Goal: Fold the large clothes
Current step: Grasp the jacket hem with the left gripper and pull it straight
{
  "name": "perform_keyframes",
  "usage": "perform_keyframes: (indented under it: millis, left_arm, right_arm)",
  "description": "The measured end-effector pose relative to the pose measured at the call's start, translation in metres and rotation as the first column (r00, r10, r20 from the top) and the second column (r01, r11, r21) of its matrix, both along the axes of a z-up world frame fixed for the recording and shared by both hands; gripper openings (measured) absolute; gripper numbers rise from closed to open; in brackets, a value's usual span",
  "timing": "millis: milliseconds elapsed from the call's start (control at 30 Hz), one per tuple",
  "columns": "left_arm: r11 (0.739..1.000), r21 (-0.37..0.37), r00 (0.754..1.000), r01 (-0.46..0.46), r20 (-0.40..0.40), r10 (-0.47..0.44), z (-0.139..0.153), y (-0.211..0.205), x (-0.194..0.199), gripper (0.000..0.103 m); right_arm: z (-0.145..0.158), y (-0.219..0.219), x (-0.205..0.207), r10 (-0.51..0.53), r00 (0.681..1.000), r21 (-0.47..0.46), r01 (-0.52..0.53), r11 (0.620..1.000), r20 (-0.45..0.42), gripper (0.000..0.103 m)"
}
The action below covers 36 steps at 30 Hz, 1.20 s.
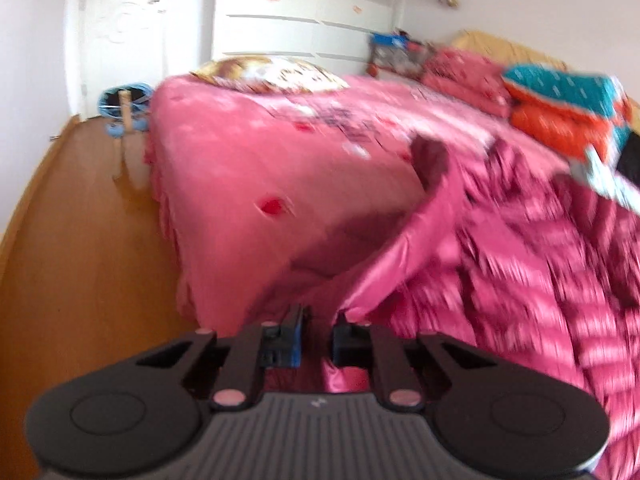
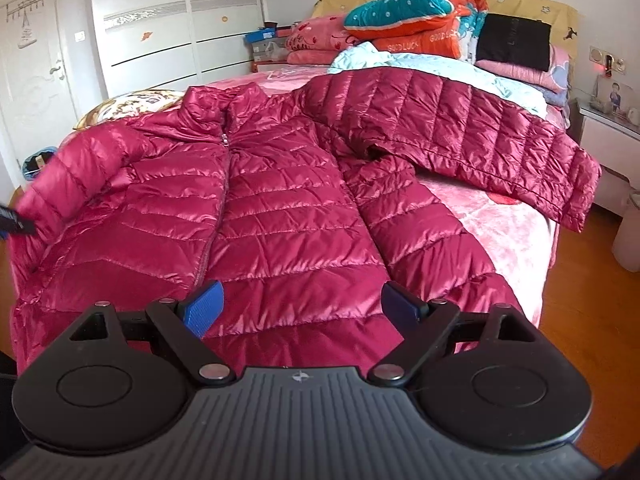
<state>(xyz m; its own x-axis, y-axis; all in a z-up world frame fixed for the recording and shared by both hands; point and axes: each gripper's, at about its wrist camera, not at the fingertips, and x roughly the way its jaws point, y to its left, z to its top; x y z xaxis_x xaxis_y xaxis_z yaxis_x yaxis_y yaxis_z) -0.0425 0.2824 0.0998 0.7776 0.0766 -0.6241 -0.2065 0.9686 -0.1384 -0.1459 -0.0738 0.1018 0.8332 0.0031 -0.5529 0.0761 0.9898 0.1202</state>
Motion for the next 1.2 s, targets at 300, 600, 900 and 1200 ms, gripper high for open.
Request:
perform_keyframes:
  millis: [300, 600, 900, 1200]
  left_arm:
    - [0.983, 0.081, 0.987, -0.162, 0.002, 0.163, 0.015, 0.063, 0.055, 0.018]
    - [0.982, 0.035, 0.983, -0.184, -0.020, 0.184, 0.000, 0.099, 0.045, 0.047]
    - [0.991, -0.074, 0.993, -0.114, 0.024, 0.116, 0.012, 0.092, -0.018, 0.062]
    - [0.954, -0.267, 0.988, 0.135, -0.032, -0.149, 0.009, 0.026, -0.070, 0.072]
  right_arm:
    - [-0.006, 0.002, 0.009, -0.024, 0.999, -0.013, 0.023, 1.000, -0.037, 0.103]
    - [-0.015, 0.008, 0.018, -0.013, 0.997, -0.040, 0.010, 0.999, -0.071, 0.103]
    - [-0.020, -0.006, 0.022, -0.053, 0.996, -0.015, 0.052, 0.999, -0.068, 0.103]
    - [-0.022, -0.027, 0.016, -0.130, 0.991, -0.007, 0.129, 0.992, -0.043, 0.103]
